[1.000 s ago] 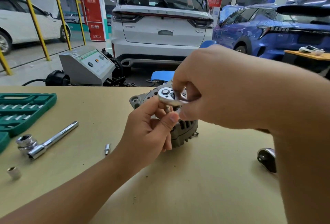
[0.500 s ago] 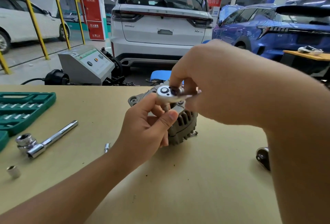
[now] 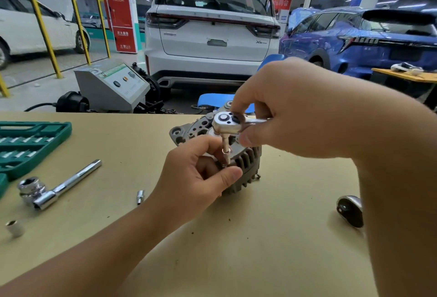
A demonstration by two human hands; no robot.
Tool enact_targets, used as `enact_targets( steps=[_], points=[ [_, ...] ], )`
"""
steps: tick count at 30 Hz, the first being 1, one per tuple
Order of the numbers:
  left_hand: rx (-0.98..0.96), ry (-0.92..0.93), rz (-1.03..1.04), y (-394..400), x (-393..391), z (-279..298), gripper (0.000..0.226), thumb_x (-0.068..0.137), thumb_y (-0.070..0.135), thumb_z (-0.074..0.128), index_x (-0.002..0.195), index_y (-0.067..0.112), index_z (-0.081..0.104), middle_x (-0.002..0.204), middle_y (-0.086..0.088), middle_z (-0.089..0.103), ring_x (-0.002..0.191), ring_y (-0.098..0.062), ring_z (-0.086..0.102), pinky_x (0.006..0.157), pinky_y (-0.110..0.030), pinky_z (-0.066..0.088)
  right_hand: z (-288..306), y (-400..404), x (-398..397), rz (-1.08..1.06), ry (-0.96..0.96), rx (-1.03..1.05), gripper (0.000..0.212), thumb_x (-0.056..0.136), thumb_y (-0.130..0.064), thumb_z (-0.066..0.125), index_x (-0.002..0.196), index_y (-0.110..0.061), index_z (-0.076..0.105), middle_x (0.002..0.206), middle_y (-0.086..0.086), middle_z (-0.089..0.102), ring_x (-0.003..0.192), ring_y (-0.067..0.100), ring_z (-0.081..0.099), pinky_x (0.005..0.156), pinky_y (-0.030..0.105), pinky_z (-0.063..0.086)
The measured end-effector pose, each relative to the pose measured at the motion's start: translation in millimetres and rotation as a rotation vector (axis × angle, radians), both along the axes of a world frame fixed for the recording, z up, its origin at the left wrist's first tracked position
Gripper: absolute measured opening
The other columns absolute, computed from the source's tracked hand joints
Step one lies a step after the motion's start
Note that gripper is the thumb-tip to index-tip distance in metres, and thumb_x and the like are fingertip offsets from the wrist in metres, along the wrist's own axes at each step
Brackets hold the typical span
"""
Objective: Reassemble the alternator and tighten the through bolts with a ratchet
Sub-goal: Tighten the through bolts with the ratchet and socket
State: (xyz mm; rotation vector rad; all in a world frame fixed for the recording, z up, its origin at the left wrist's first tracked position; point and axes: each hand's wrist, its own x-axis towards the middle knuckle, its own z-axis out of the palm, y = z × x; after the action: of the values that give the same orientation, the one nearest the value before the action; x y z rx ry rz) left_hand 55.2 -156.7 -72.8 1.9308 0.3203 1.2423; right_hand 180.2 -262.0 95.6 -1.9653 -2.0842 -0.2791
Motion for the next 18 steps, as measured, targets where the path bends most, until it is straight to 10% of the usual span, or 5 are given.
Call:
enact_targets(
  steps=[9, 18],
  points=[
    [0.064, 0.011, 0.106, 5.8, -2.3, -2.6, 0.011, 0.093, 0.013, 0.069, 0.097, 0.008, 0.077, 0.093, 0.0, 0.062, 0.049, -0.02, 0.064, 0.048, -0.026, 0.053, 9.5, -5.7, 20.1, 0.025, 0.092, 0.054, 0.029, 0.083, -0.043, 0.078, 0.11, -0.037, 0.072, 0.069, -0.016, 0.049, 0.06, -0.002, 0.044, 0.055, 0.018, 0.028],
    [0.026, 0.01, 0.121, 2.9, -0.1, 1.7, 0.008, 0.089, 0.025, 0.071, 0.085, 0.018, 0.072, 0.08, 0.002, 0.062, 0.044, -0.016, 0.062, 0.048, -0.021, 0.049, 4.6, 4.7, 25.3, 0.12, 0.196, 0.018, 0.017, 0.074, -0.039, 0.079, 0.073, -0.041, 0.062, 0.063, -0.007, 0.06, 0.059, 0.013, 0.056, 0.064, 0.035, 0.043]
  ],
)
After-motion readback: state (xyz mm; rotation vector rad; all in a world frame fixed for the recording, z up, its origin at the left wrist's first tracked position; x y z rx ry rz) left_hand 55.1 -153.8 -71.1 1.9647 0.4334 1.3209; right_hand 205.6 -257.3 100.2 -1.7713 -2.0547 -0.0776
